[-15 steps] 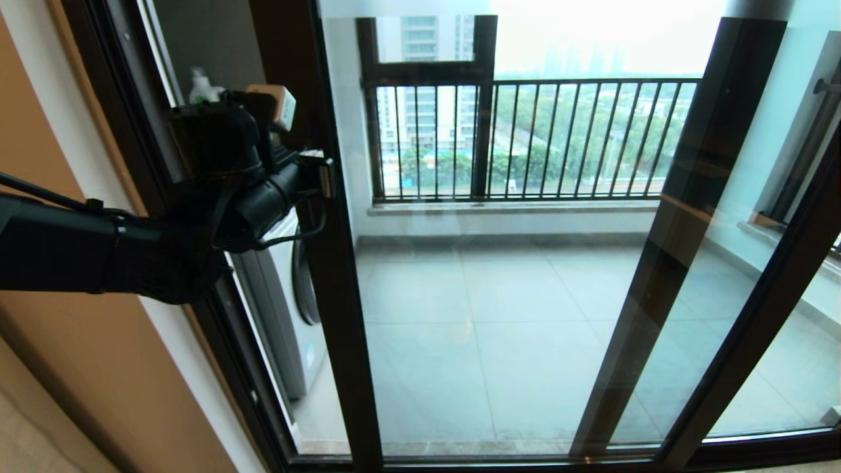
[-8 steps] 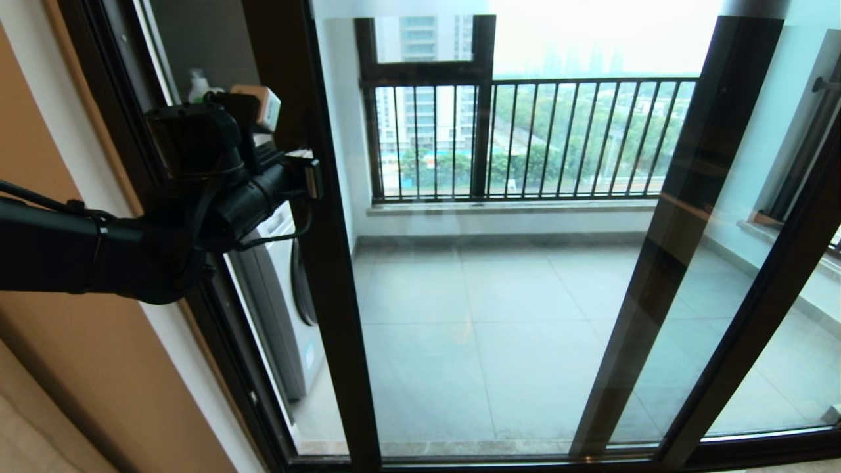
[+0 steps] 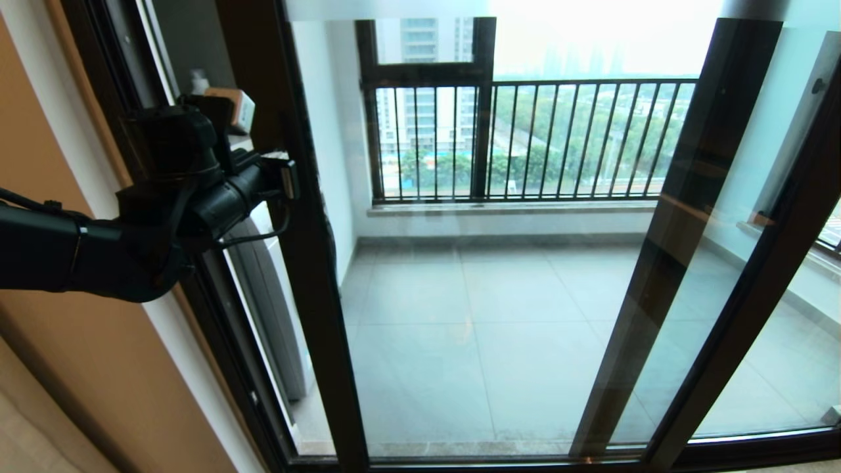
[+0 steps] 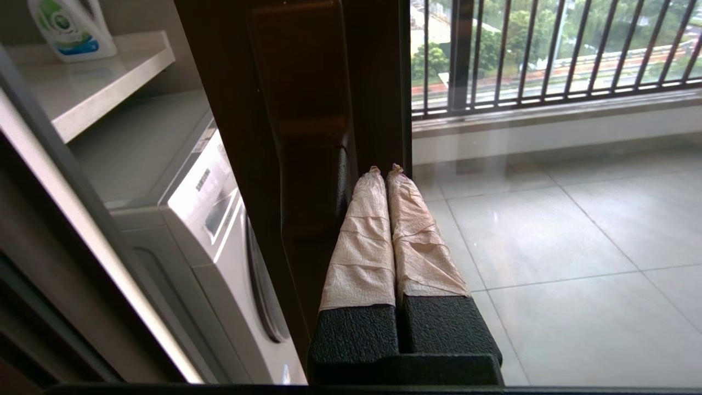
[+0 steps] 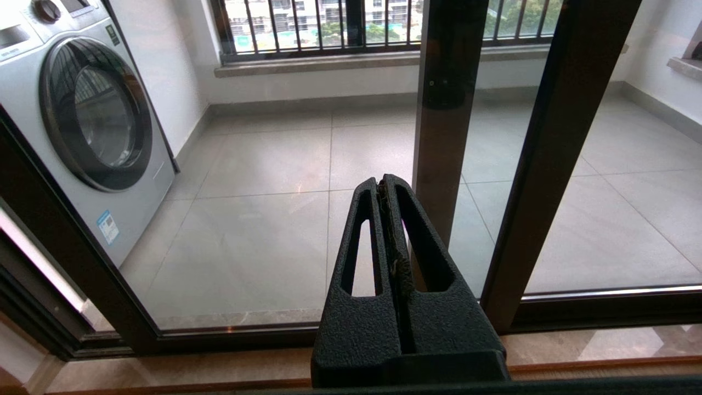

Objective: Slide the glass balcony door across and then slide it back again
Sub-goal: Close the slid door

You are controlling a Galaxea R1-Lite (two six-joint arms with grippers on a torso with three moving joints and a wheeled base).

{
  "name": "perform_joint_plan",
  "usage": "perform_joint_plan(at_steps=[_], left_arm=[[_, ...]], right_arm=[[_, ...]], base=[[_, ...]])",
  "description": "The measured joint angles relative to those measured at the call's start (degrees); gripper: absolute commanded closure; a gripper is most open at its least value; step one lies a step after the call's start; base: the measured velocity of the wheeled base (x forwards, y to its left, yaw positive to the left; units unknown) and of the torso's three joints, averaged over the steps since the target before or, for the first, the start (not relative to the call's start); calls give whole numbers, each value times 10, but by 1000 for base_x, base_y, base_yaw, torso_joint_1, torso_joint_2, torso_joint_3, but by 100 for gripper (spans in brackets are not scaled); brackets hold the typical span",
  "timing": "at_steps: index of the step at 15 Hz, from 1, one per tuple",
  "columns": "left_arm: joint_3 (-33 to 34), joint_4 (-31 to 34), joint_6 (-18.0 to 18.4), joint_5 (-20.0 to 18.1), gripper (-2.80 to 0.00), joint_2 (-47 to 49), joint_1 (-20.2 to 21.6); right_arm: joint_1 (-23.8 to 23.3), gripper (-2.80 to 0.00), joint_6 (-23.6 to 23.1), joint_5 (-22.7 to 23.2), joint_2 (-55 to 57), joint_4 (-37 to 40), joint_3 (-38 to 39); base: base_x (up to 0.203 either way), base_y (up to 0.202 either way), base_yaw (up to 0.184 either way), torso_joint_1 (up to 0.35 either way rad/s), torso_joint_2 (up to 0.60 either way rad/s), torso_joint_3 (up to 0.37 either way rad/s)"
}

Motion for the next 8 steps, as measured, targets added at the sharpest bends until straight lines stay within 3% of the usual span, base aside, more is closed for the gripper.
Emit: perform_joint_plan(at_steps=[8], left_arm=[[22, 1, 1, -37, 0, -8, 67]], right_arm=[[0, 0, 0, 0, 0, 0, 0]], base=[[0, 0, 0, 0, 0, 0]])
